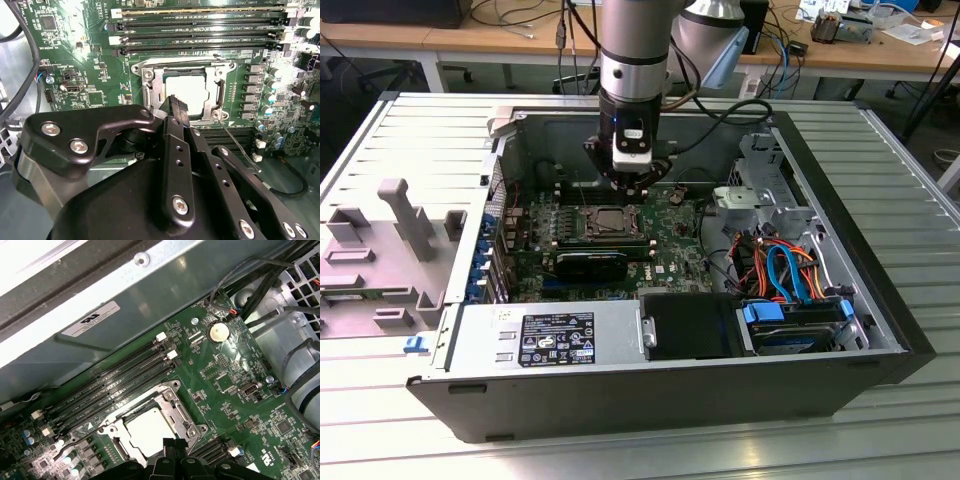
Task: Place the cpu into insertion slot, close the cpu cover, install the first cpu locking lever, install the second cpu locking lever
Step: 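Install the first cpu locking lever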
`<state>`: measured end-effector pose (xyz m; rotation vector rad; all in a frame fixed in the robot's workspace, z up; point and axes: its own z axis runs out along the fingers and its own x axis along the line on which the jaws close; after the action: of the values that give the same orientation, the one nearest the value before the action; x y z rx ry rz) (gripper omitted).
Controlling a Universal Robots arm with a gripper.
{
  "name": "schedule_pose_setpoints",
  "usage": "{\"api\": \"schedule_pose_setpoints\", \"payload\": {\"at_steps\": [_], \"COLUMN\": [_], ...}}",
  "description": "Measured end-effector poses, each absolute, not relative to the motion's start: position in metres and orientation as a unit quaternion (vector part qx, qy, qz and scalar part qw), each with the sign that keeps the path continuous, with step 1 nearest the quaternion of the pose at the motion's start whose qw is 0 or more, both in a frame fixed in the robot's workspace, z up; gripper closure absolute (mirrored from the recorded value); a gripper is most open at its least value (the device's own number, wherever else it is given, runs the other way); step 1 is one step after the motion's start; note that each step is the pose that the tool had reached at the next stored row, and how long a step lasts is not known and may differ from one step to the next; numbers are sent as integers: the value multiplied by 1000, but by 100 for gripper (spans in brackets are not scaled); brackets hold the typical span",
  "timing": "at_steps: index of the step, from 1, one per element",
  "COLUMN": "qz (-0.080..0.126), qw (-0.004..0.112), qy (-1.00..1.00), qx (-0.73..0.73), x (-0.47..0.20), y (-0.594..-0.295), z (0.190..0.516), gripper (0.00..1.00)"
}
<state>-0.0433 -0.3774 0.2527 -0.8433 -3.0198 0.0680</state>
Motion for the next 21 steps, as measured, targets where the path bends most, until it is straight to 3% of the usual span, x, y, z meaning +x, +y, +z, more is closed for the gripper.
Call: {"api": "schedule_pose_setpoints", "payload": {"at_steps": [21], "qz": [22], "qw": [2], "qy": [-976], "qx": [-217], "x": [-43], "y": [-377], "z": [253], "gripper": [89]}}
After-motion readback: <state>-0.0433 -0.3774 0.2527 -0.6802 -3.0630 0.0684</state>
